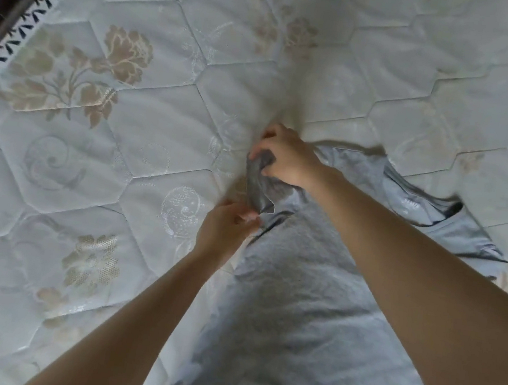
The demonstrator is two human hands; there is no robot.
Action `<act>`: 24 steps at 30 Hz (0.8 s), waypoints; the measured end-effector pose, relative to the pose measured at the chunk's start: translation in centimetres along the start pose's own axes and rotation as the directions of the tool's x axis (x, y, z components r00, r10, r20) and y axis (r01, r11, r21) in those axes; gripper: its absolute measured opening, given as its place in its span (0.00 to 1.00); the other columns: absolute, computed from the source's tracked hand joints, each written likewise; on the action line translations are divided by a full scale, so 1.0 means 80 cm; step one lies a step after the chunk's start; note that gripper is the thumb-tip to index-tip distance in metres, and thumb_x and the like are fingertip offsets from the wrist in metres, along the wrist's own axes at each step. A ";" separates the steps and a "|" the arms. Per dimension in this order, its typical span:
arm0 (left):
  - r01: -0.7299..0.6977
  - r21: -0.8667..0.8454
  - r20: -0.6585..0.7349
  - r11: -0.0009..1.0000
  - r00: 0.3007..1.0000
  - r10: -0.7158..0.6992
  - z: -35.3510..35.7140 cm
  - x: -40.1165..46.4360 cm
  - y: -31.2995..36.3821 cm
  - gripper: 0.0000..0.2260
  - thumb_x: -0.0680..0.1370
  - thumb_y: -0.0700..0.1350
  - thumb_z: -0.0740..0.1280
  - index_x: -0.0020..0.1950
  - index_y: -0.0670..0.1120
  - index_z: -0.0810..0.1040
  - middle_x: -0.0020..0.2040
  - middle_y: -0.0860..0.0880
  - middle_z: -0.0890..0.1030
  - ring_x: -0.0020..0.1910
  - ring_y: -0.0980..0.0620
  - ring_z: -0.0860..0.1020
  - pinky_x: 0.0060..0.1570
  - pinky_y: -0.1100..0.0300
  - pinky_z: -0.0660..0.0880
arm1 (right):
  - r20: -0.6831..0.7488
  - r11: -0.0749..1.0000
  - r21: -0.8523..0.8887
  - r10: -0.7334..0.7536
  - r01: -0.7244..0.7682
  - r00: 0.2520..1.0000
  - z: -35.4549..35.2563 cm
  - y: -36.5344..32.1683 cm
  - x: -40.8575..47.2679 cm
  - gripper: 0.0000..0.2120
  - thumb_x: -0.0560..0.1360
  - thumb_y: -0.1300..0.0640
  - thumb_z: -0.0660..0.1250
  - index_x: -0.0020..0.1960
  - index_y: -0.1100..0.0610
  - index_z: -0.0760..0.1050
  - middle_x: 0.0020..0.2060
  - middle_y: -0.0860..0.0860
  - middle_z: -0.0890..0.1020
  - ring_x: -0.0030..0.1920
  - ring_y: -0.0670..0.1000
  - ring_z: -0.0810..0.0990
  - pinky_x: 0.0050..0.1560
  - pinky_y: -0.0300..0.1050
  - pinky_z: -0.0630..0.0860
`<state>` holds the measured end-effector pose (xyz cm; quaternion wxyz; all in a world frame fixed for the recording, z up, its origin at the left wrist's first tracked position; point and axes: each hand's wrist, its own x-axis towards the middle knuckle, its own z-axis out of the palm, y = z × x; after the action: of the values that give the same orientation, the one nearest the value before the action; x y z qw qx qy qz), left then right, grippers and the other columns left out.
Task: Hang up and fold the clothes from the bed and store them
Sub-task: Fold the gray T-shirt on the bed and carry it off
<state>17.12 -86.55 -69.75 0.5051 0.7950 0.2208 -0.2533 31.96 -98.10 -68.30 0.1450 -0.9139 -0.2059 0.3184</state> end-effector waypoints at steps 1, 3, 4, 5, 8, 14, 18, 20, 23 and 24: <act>-0.037 0.100 -0.019 0.994 0.999 0.039 0.003 0.000 -0.001 0.06 0.74 0.50 0.72 0.50 0.52 0.83 0.50 0.54 0.77 0.46 0.54 0.79 0.48 0.58 0.76 | -0.032 0.999 -0.037 -0.001 0.000 0.999 0.005 -0.002 0.002 0.16 0.71 0.63 0.74 0.58 0.54 0.79 0.64 0.52 0.70 0.65 0.53 0.68 0.56 0.45 0.70; -0.083 0.225 -0.063 0.971 0.993 0.099 0.009 -0.002 -0.002 0.08 0.74 0.53 0.72 0.49 0.51 0.81 0.50 0.55 0.76 0.44 0.54 0.78 0.43 0.57 0.77 | -0.096 0.994 -0.113 -0.012 0.001 0.995 0.012 -0.006 0.004 0.18 0.70 0.61 0.75 0.59 0.57 0.76 0.63 0.52 0.70 0.64 0.54 0.68 0.55 0.47 0.71; -0.097 0.256 -0.081 0.962 0.989 0.121 0.011 -0.002 -0.002 0.08 0.74 0.53 0.72 0.49 0.50 0.80 0.50 0.55 0.76 0.44 0.53 0.78 0.42 0.56 0.77 | -0.121 0.990 -0.138 -0.023 0.006 0.992 0.013 -0.007 0.004 0.18 0.71 0.60 0.75 0.59 0.57 0.75 0.62 0.52 0.70 0.64 0.54 0.68 0.53 0.47 0.71; -0.107 0.283 -0.095 0.953 0.986 0.139 0.014 -0.002 -0.002 0.08 0.74 0.53 0.71 0.48 0.50 0.80 0.50 0.55 0.76 0.44 0.53 0.78 0.40 0.56 0.76 | -0.146 0.988 -0.151 -0.034 0.012 0.989 0.013 -0.008 0.005 0.17 0.71 0.59 0.75 0.58 0.58 0.76 0.61 0.53 0.71 0.63 0.54 0.69 0.51 0.46 0.71; -0.085 0.364 -0.111 0.927 0.985 0.134 0.018 -0.003 -0.005 0.08 0.75 0.52 0.70 0.41 0.49 0.80 0.45 0.54 0.77 0.42 0.49 0.77 0.34 0.60 0.69 | -0.217 0.990 -0.142 -0.032 0.001 0.976 0.013 -0.007 0.009 0.09 0.74 0.56 0.72 0.52 0.58 0.79 0.57 0.52 0.74 0.59 0.54 0.72 0.45 0.43 0.65; -0.035 0.275 -0.150 0.961 0.986 0.079 0.011 -0.009 -0.018 0.10 0.75 0.52 0.70 0.37 0.52 0.73 0.32 0.55 0.75 0.35 0.51 0.75 0.30 0.62 0.63 | -0.289 0.990 0.071 0.135 -0.120 0.948 0.011 0.000 0.028 0.07 0.75 0.52 0.72 0.50 0.56 0.82 0.50 0.52 0.78 0.57 0.55 0.74 0.49 0.45 0.70; -0.005 0.048 -0.150 0.999 0.989 0.012 0.005 -0.010 -0.022 0.08 0.75 0.47 0.67 0.37 0.47 0.73 0.32 0.48 0.79 0.37 0.45 0.79 0.35 0.55 0.73 | -0.292 0.967 0.177 0.228 -0.182 0.929 0.017 -0.001 0.035 0.08 0.75 0.52 0.72 0.51 0.54 0.82 0.53 0.54 0.78 0.60 0.58 0.73 0.58 0.51 0.72; 0.031 -0.188 -0.127 0.982 0.990 -0.056 0.003 -0.010 -0.018 0.10 0.75 0.47 0.67 0.37 0.44 0.73 0.32 0.46 0.81 0.38 0.44 0.81 0.44 0.49 0.80 | -0.301 0.965 0.172 0.242 -0.197 0.922 0.016 -0.002 0.037 0.08 0.75 0.51 0.72 0.51 0.53 0.82 0.53 0.53 0.78 0.61 0.57 0.73 0.59 0.51 0.70; 0.098 -0.435 -0.070 0.895 0.987 -0.143 0.004 -0.009 -0.009 0.11 0.74 0.46 0.68 0.37 0.42 0.70 0.34 0.43 0.77 0.38 0.45 0.79 0.51 0.49 0.80 | -0.307 0.970 0.153 0.230 -0.191 0.924 0.010 -0.002 0.038 0.07 0.75 0.51 0.72 0.51 0.52 0.82 0.52 0.50 0.81 0.61 0.56 0.73 0.58 0.49 0.66; 0.108 -0.480 -0.060 0.870 0.986 -0.156 0.005 -0.010 -0.005 0.09 0.73 0.45 0.68 0.37 0.44 0.70 0.35 0.45 0.76 0.39 0.45 0.79 0.52 0.47 0.80 | -0.310 0.974 0.126 0.217 -0.187 0.926 0.008 -0.002 0.038 0.06 0.75 0.51 0.71 0.51 0.52 0.82 0.52 0.49 0.82 0.61 0.55 0.73 0.57 0.48 0.65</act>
<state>16.18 -86.85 -69.72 0.6547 0.6412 0.3542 -0.1865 33.65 -96.43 -70.30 0.1857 -0.9620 -0.0691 0.1879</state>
